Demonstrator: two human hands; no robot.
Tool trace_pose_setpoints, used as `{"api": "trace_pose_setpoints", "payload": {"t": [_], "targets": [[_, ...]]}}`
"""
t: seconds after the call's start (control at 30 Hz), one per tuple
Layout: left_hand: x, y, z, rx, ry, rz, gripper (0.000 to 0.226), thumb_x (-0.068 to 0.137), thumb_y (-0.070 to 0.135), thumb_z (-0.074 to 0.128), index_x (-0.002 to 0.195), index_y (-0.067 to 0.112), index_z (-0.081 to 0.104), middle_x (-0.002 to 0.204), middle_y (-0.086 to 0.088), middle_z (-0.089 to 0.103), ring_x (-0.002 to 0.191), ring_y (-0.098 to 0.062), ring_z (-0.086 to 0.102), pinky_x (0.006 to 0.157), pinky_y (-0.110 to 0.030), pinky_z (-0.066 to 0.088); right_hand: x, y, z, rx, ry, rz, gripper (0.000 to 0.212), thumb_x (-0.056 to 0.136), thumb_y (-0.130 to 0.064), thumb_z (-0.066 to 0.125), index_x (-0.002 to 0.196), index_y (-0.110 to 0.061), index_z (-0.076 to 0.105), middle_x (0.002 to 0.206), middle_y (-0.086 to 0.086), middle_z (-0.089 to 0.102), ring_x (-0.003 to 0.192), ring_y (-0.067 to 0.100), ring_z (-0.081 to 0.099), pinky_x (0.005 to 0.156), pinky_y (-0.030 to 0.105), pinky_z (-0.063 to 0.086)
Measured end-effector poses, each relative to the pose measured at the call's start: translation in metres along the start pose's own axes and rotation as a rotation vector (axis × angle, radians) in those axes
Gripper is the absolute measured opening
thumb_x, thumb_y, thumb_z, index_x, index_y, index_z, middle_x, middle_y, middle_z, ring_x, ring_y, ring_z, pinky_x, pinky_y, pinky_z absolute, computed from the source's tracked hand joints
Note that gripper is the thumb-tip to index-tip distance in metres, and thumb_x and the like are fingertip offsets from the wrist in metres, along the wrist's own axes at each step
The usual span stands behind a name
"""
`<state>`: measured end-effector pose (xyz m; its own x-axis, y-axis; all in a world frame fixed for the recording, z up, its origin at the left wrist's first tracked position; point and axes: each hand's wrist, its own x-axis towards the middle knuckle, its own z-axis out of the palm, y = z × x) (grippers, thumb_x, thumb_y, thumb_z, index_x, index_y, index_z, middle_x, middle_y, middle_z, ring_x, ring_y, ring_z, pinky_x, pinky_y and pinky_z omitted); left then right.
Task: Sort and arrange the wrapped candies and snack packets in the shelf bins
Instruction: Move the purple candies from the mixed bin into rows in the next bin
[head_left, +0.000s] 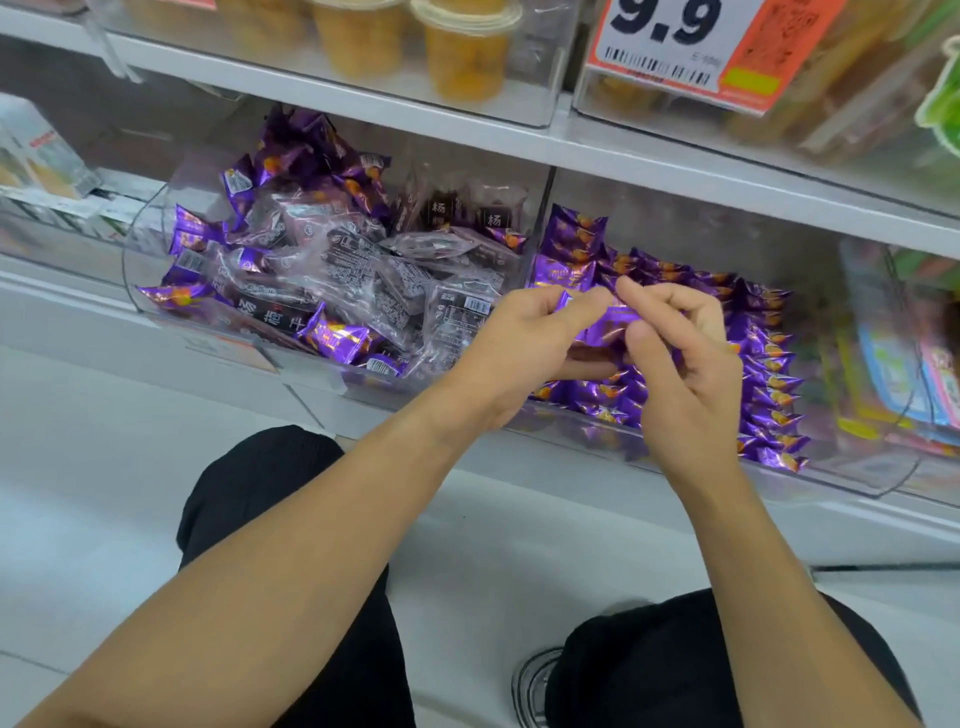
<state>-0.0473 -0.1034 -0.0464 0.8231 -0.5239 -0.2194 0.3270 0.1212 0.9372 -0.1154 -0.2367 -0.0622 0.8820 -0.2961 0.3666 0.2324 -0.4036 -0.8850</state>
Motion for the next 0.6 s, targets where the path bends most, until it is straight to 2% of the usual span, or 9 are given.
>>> {"api": "trace_pose_setpoints", "payload": {"t": [0.07,0.1,0.17,0.23,0.3,0.43,0.6], "targets": [[-0.002,-0.004,0.002,0.004,-0.015,0.031,0.027,0.099,0.012,0.057,0.115,-0.01,0.063,0.109,-0.028,0.069,0.1,-0.038,0.07,0.09,-0.048,0.057,0.001,-0.002,-0.001,-0.047,0.02,-0.047,0.034,0.097,-0.006,0.06,0.128,-0.021,0.063,0.126,0.009,0.054,0.121,0.015,0.054,0.096,0.027,0.049],[-0.003,-0.005,0.002,0.008,-0.012,0.049,0.024,0.098,0.008,0.058,0.114,-0.01,0.063,0.109,-0.027,0.07,0.1,-0.036,0.07,0.09,-0.046,0.057,0.002,-0.002,-0.002,-0.025,0.029,-0.051,0.04,0.094,-0.003,0.064,0.13,-0.018,0.059,0.127,0.01,0.055,0.122,0.014,0.054,0.098,0.03,0.049],[-0.002,-0.007,0.0,0.012,-0.008,0.075,0.022,0.097,0.003,0.057,0.113,-0.011,0.061,0.111,-0.026,0.069,0.1,-0.033,0.071,0.091,-0.042,0.057,0.005,-0.004,-0.006,0.105,0.037,0.029,0.053,0.085,0.004,0.073,0.133,-0.008,0.052,0.128,0.016,0.055,0.114,0.008,0.059,0.093,0.028,0.052],[-0.002,-0.007,-0.001,0.02,-0.025,0.082,0.022,0.098,0.0,0.055,0.116,-0.011,0.058,0.114,-0.026,0.068,0.104,-0.032,0.07,0.093,-0.04,0.056,0.007,-0.004,-0.012,0.22,0.029,0.142,0.058,0.077,0.002,0.079,0.128,-0.004,0.051,0.119,0.02,0.061,0.103,0.011,0.066,0.086,0.027,0.055],[-0.003,-0.006,0.0,0.017,-0.037,0.078,0.023,0.098,0.0,0.053,0.119,-0.01,0.057,0.116,-0.026,0.067,0.106,-0.032,0.069,0.092,-0.037,0.057,0.007,-0.003,-0.018,0.245,0.02,0.21,0.055,0.072,-0.006,0.083,0.12,-0.006,0.056,0.109,0.014,0.068,0.099,0.018,0.07,0.082,0.029,0.057],[-0.004,-0.007,-0.001,0.061,-0.034,0.136,0.02,0.1,0.006,0.053,0.117,-0.002,0.06,0.111,-0.025,0.069,0.097,-0.027,0.07,0.084,-0.034,0.059,0.006,-0.006,-0.02,0.162,-0.041,0.211,0.048,0.069,-0.017,0.084,0.111,-0.009,0.062,0.099,0.0,0.071,0.091,0.013,0.07,0.074,0.022,0.057],[-0.006,-0.006,0.0,0.071,-0.058,0.165,0.026,0.102,0.002,0.047,0.125,-0.004,0.057,0.103,-0.018,0.069,0.092,-0.022,0.07,0.086,-0.036,0.059,0.01,-0.003,-0.03,0.357,-0.113,0.27,0.03,0.079,-0.02,0.075,0.106,-0.01,0.066,0.094,0.004,0.074,0.075,0.026,0.071,0.066,0.031,0.059]]}}
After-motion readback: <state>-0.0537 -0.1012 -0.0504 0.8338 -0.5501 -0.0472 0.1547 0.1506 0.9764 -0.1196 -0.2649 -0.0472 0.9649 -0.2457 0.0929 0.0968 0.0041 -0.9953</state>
